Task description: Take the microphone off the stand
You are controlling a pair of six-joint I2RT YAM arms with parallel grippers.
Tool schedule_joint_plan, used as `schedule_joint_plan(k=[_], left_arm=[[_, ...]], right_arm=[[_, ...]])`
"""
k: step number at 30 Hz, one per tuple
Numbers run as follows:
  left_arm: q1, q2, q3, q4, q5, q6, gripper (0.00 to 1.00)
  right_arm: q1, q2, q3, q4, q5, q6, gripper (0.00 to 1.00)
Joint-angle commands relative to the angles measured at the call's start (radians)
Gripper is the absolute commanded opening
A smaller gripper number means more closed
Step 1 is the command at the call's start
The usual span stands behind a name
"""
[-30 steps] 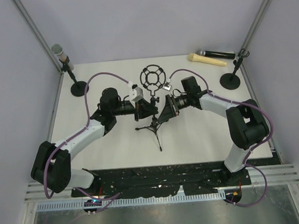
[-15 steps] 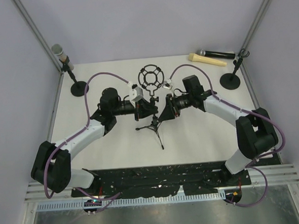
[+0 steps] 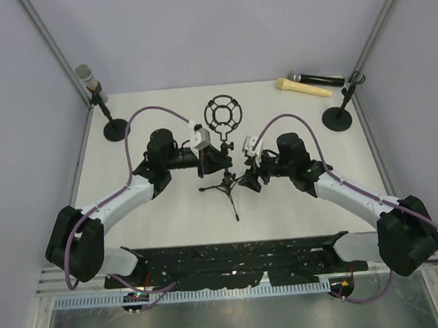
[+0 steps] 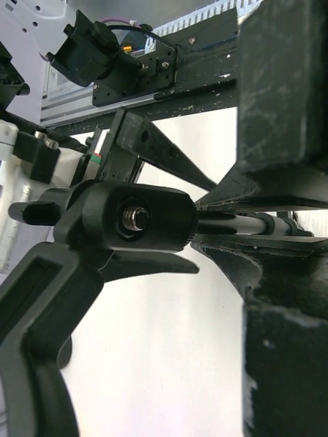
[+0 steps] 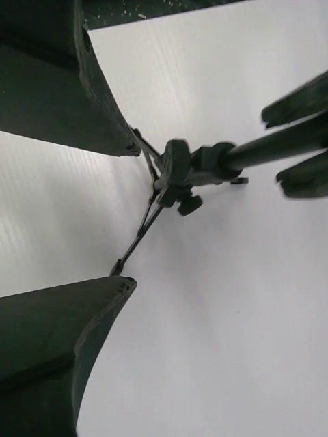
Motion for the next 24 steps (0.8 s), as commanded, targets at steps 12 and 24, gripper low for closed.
schedule_joint_plan(k=[12,24], left_arm=[[-0.031,0.052,-0.048,-0.052,0.025,0.112,0.02],[-0.028,-0.030,-0.008,-0.236,0.026,0.263,1.00]], right_arm=[[-0.104,-0.156,0.186,-0.088,-0.214,0.195,0.91],[-0.102,-0.064,0.228,-0.028,-0.223,0.371,0.95]])
